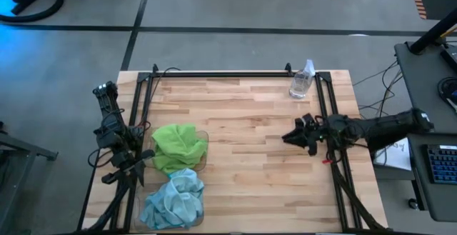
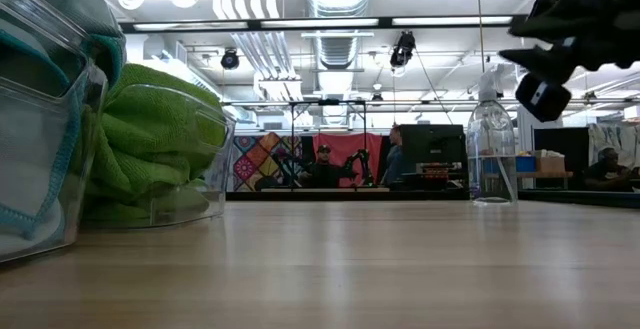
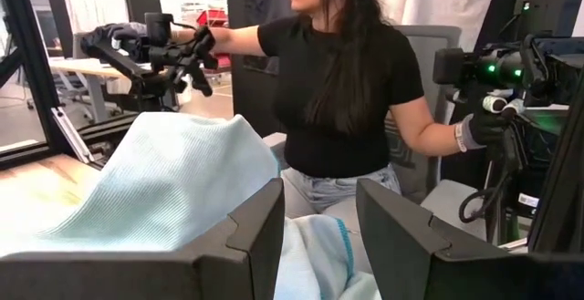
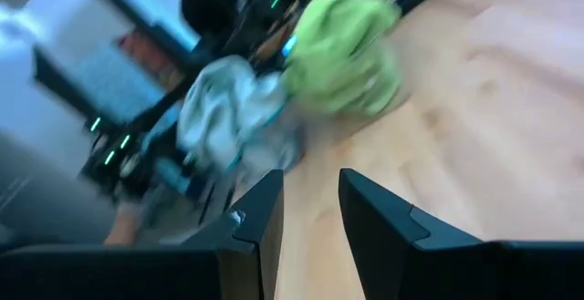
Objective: Sort microfiber towel by color & place in baskets
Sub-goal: Return to Home Position
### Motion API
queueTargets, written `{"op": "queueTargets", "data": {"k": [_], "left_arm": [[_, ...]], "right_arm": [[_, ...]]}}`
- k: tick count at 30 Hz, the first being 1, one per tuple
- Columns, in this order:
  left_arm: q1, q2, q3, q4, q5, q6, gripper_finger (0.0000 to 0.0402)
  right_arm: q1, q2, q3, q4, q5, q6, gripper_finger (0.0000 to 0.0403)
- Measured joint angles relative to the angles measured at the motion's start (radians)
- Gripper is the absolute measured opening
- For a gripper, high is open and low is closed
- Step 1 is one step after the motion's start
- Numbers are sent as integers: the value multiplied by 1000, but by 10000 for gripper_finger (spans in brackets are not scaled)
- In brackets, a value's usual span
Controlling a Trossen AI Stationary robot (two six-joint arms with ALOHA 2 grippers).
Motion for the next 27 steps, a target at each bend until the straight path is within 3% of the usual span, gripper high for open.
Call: {"op": "queueTargets", "data": {"k": [20,27], "left_arm": [[0,0,0,10,-4,27,123],[0,0,0,15,-4,31,123]], "right_arm": [[-622,-237,-11,0,2,0,102],[-767,-341,-11,0,2,0,102]]}}
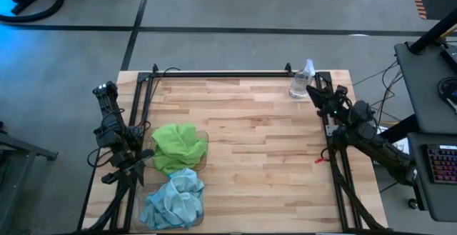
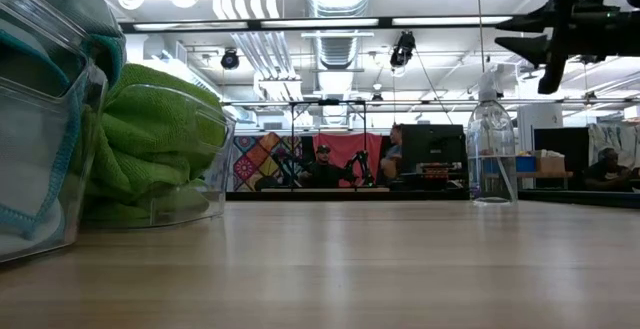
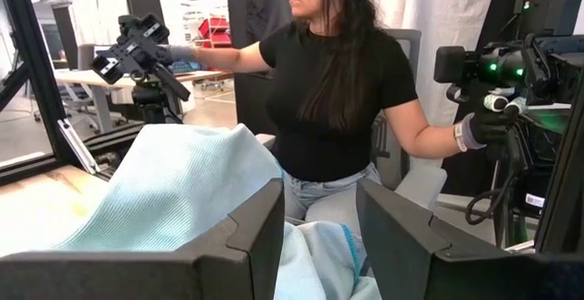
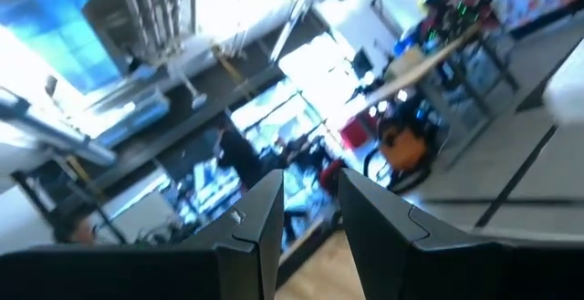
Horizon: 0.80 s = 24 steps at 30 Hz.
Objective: Sort microfiber towel by color & place in baskets
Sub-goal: Return to Home Position
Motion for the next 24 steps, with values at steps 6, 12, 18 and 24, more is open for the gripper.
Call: {"op": "queueTargets", "data": {"k": [6,12,18,24], "left_arm": [[0,0,0,27,0,0,123],[0,0,0,30,0,0,123],[0,0,0,30,0,0,123],[0,0,0,30,-10,19,123]], "right_arm": [[-78,-47,0,2,0,0,102],[-108,-44,0,0,4,0,102],[-106,-36,0,0,5,0,102],[-106,-27,0,-1,5,0,102]]}}
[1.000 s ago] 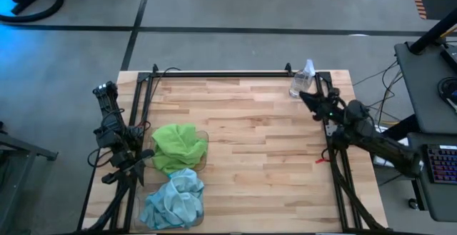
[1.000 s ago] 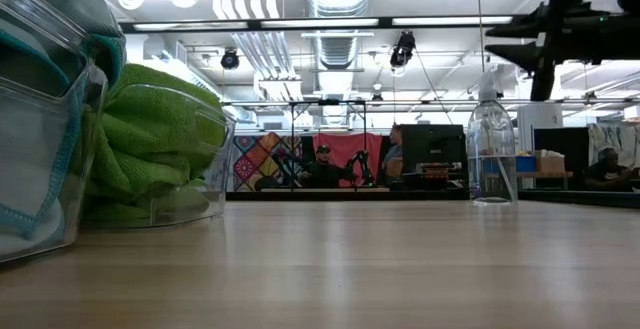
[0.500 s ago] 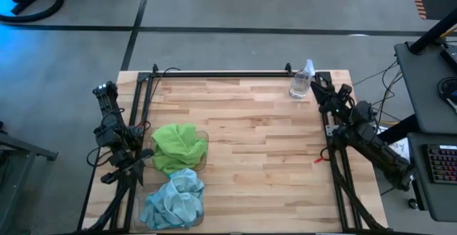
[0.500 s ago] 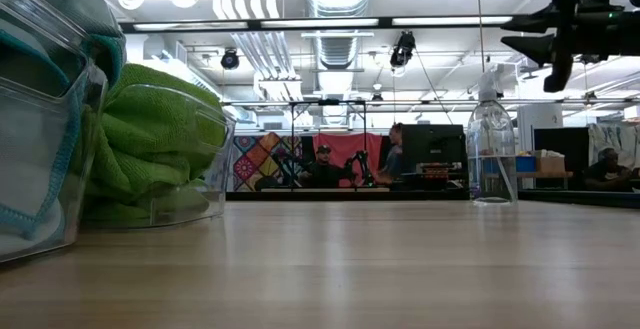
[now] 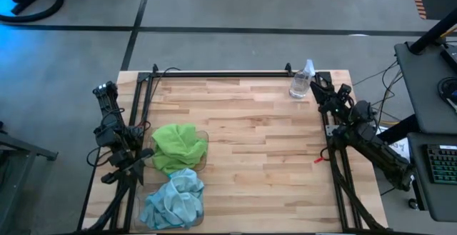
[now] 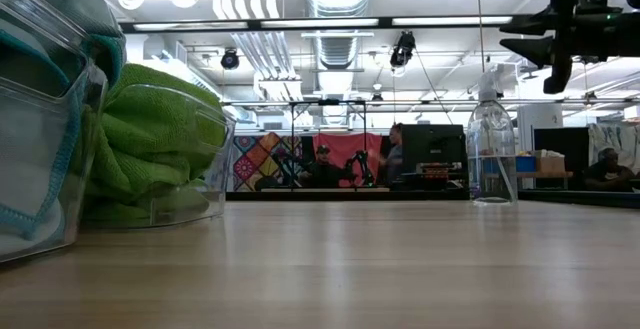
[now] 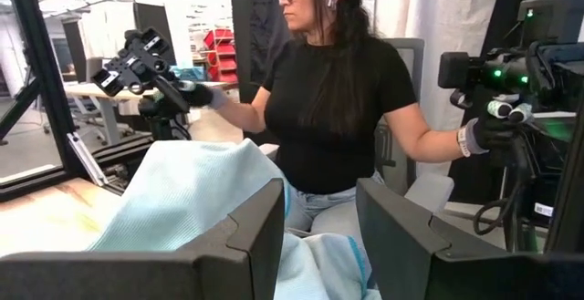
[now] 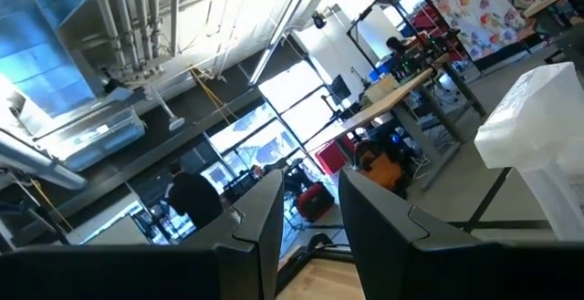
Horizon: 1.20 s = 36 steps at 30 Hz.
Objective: Sort microfiber towel by color & place in baskets
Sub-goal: Return to Home Position
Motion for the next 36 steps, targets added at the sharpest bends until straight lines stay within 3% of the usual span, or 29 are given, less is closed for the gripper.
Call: {"op": "queueTargets", "data": {"k": [4,7,15,22,36], "left_arm": [[0,0,0,5,0,-1,123],[0,0,0,19,1,-6,123],[0,0,0,22,1,-8,123],[0,0,0,24,-11,0,123],[0,0,0,43,-14,2,123]], "right_arm": [[0,0,0,1,2,-18,102],[-2,4,0,-7,31,-159,102],[-2,7,-1,-242,61,-410,102],[-2,6,-1,-245,-10,-635,102],[-2,6,-83,-107,-7,-680,102]]}}
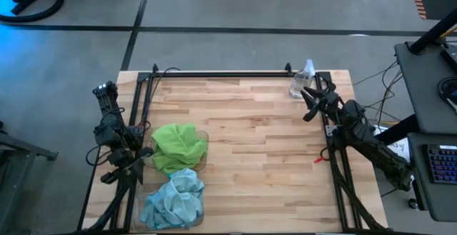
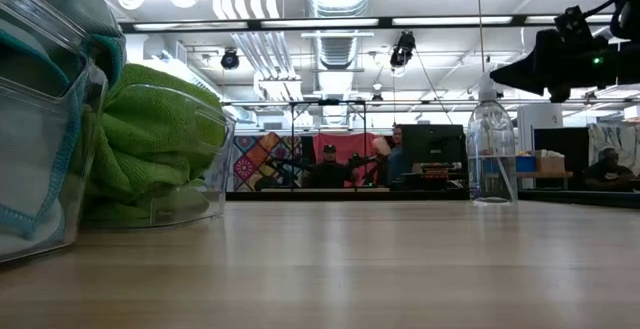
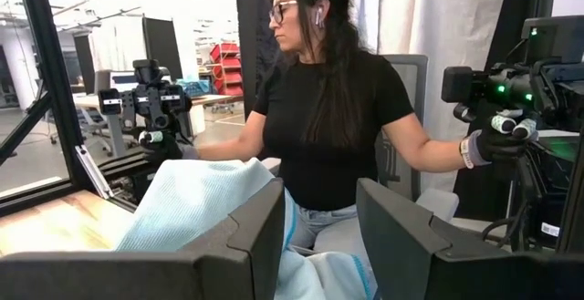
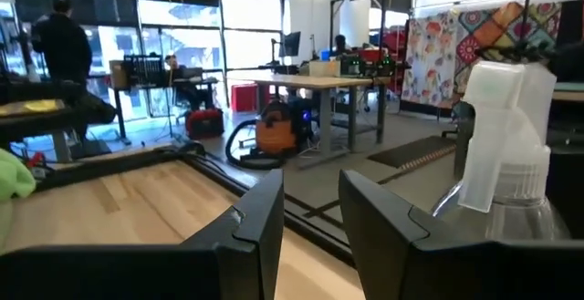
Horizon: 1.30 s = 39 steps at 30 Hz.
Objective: Sort microfiber towel by color & place in baskets
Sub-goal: Return to Home Position
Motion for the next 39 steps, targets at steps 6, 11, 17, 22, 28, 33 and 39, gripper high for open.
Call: {"op": "queueTargets", "data": {"k": [6,11,17,22,28,33,39], "left_arm": [[0,0,0,1,0,0,123],[0,0,0,-9,0,0,123],[0,5,0,-21,-3,0,123],[0,12,-15,-21,-16,18,123],[0,4,-71,22,-50,50,123],[1,3,-71,55,-37,32,123],[4,12,-72,48,-47,49,123]], "right_arm": [[0,0,0,-33,27,-102,102],[0,2,-1,-131,134,-145,102],[0,20,3,-134,137,-42,102],[0,21,4,-137,139,19,102],[0,21,5,-139,139,36,102],[0,21,5,-139,139,36,102],[0,21,6,-139,139,36,102]]}}
